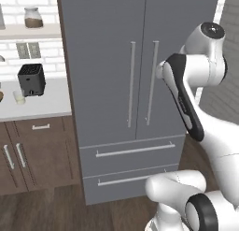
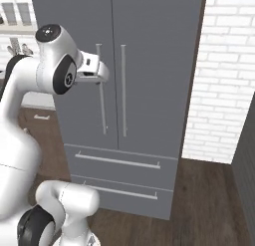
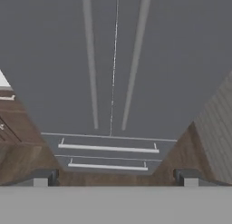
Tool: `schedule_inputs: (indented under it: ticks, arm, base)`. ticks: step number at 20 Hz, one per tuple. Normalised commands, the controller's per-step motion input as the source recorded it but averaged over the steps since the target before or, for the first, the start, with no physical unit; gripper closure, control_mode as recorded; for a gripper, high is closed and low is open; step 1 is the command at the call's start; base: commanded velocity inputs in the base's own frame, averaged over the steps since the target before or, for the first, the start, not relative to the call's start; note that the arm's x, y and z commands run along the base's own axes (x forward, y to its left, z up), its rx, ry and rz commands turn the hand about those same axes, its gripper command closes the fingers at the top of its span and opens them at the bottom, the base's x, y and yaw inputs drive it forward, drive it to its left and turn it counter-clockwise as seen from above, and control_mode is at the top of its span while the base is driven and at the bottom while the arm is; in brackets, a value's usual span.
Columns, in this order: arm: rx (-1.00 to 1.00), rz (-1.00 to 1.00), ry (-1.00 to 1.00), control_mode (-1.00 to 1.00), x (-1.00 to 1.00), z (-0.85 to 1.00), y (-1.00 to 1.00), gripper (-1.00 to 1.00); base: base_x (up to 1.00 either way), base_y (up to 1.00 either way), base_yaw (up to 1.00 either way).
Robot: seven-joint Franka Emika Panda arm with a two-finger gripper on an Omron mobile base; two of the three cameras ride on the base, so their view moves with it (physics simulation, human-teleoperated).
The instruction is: Grab a lemon wedge from the fridge and one ice cube from the ice bowl, and put them in the glass of lemonade.
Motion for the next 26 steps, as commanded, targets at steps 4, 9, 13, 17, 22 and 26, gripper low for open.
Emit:
schedule_inputs:
  ticks: [4,9,13,17,22,26]
  arm:
    - [0.03,0.0,-0.2,-1.0,0.14,0.0,-0.03,-1.0]
    - [0.03,0.0,-0.15,-1.0,0.19,0.0,-0.04,-1.0]
    - [0.05,0.0,-0.12,-1.0,0.11,0.0,-0.29,-1.0]
    - [0.04,0.0,-0.04,-1.0,0.19,0.0,-0.35,-1.0]
    - [-0.06,0.0,0.09,-1.0,0.61,0.0,0.05,-1.0]
    - [-0.04,0.0,0.27,-1.0,0.83,-0.07,0.01,-1.0]
  base:
    - [0.0,0.0,0.0]
    - [0.0,0.0,0.0]
    - [0.0,0.0,0.0]
    - [0.0,0.0,0.0]
    - [0.0,0.0,0.0]
    - [0.0,0.0,0.0]
